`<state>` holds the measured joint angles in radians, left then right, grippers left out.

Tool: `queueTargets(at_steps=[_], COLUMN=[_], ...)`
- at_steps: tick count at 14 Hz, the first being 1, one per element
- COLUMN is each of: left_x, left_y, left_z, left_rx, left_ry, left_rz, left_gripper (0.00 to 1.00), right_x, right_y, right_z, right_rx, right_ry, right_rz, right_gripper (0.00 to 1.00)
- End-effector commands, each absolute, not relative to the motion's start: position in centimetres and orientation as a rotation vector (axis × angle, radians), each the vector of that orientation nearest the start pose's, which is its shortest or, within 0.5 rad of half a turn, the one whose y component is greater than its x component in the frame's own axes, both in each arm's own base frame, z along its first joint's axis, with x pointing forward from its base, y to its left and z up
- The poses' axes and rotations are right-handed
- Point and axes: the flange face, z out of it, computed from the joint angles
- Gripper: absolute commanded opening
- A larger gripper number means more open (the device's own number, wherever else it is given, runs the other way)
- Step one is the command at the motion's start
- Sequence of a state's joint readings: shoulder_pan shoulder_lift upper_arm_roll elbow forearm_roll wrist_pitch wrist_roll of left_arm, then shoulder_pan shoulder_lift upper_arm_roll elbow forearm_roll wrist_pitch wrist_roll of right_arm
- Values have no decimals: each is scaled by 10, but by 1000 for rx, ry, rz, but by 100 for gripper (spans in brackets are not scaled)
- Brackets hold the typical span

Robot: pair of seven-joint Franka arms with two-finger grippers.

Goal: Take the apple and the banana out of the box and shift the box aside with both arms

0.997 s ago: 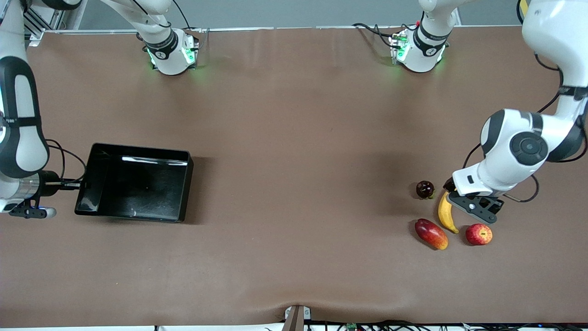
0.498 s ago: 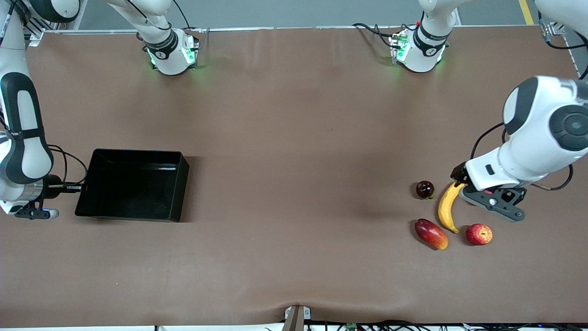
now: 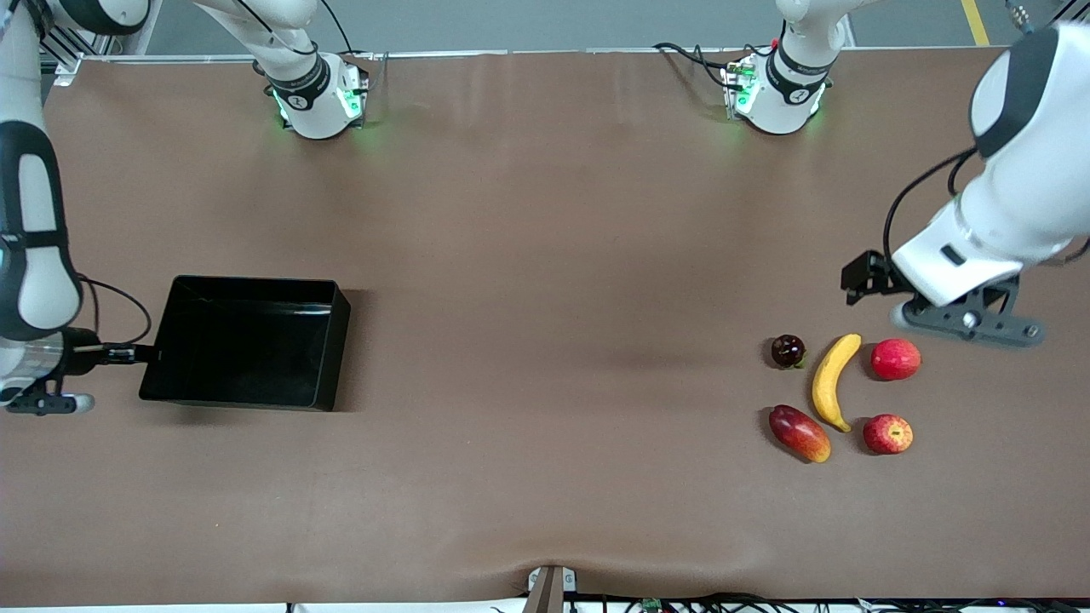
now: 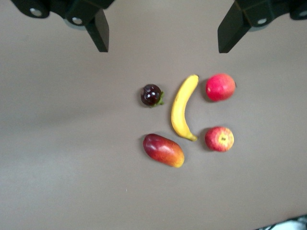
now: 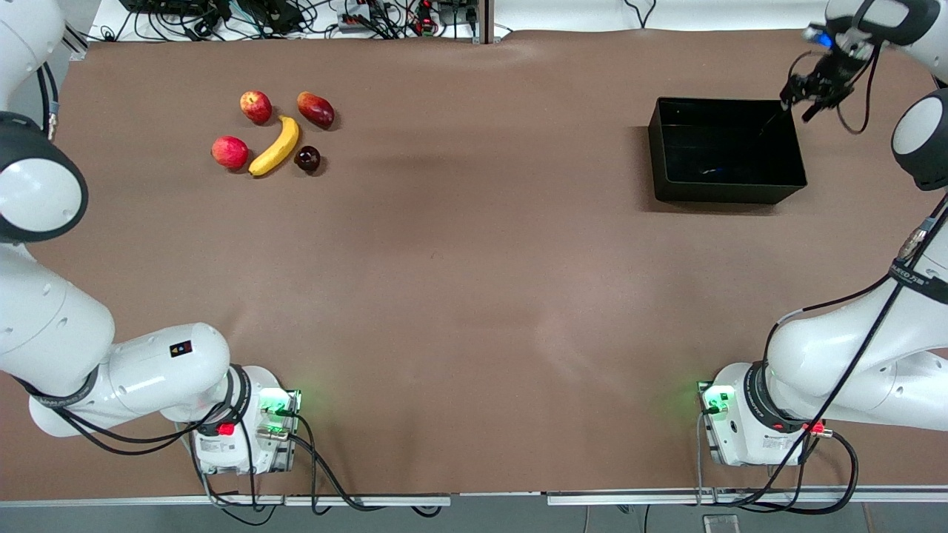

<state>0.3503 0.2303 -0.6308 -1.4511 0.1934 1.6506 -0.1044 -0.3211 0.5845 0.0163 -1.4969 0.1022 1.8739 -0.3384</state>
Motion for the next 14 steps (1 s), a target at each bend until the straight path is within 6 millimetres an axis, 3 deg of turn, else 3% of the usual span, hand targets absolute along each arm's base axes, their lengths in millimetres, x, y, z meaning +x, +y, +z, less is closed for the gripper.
queueTargets(at_steps=[1,3,6,7,9,10,11,13,14], left_x=[592,592,591,589,587,582,574,563,557], left_y=[-118,-116,-102,-102,-95,-94,-96,-100,-107], left_z=[588,590,594,600,605,617,627,636,640], left_rx=[-3096,-3088,-3073,-3068,-3071,-3062,-3050,-3041,-3036], left_ry=[63,25,8,3,-31,-46,-48,-49,-43], left_rz=[7,5,6,-9,-20,-56,-81,-63,-68], left_gripper=[100,100,100,100,100,100,100,100,100], right_x=[670,682,698,701,695,694,686,662,650], right_y=[-184,-177,-171,-151,-126,-117,-113,-87,-79], right_z=[387,449,526,549,582,587,603,632,645], right_rx=[-2987,-2996,-3046,-3053,-3061,-3068,-3079,-3082,-3103], right_ry=[-63,-109,-125,-172,-225,-250,-264,-282,-209], right_rz=[120,74,-189,-257,-320,-318,-329,-239,-205], right_gripper=[100,100,100,100,100,100,100,100,100])
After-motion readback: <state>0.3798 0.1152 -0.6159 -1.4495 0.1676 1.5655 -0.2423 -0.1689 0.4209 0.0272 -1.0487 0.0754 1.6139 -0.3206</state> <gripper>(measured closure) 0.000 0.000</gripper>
